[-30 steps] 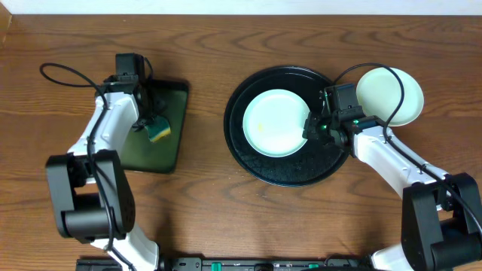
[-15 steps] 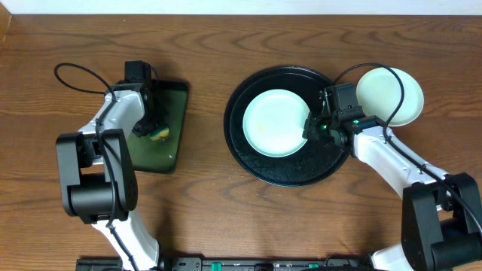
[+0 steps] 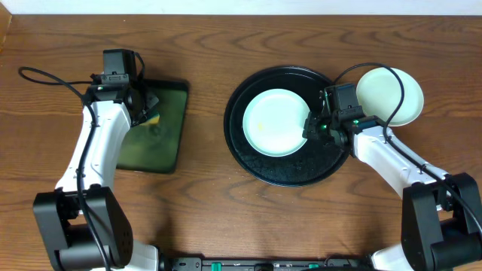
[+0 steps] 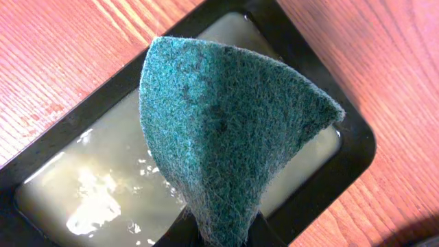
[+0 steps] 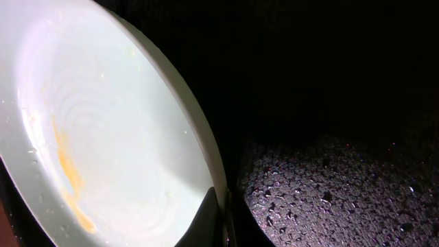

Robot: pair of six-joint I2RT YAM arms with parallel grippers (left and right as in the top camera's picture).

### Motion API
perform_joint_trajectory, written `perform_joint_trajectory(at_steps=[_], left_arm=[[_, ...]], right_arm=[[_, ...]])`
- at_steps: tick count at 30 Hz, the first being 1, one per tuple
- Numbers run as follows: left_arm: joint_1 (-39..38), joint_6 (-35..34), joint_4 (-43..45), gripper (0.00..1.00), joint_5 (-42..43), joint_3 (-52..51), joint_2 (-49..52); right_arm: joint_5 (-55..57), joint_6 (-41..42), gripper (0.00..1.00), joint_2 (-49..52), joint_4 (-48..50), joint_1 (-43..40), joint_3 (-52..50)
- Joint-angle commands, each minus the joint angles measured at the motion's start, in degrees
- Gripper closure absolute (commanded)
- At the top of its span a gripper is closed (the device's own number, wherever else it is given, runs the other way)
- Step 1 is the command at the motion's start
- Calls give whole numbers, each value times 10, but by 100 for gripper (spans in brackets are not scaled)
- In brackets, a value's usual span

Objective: Clean dirty plates on tray and stack at the side
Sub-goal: 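Grasp the lower green plate rim with right gripper, drag to tray center, then carry the sponge with the left gripper onto the green plate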

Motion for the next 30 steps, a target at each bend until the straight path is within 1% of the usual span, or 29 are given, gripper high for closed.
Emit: perform_joint_trajectory(at_steps=[1,4,6,8,9,14,15,18,19,25,30], left_arm=[[2,-14,16,92,3,-24,30],[3,-7,40,93,6,-39,68],[2,35,37,92,27,-34,61],[-3,70,26,93,50,-21,39],[-10,75,21,93,60,-14,6],[-40,75,21,93,66,-14,-92],[-56,75,21,92,66,-14,-116],[-78,75,17,92,66,-14,-131],[-90,75,11,93,66,-14,-131],[-147,75,12,93,66,-21,-119],[-201,74,20,93,66,-21,-114]], right_arm=[[32,0,99,2,3,4,-2],[50,0,99,3,7,4,-2],[50,-1,99,2,7,4,-2],[43,-18,99,3,9,4,-3],[27,-48,99,3,9,4,-3],[-24,-53,99,35,16,3,-3],[-44,-44,95,60,23,3,-3],[-48,-39,72,89,24,-1,-3],[-45,-39,62,95,24,-6,-2],[-44,-39,62,92,8,-37,14],[-44,-54,64,92,25,-50,16]])
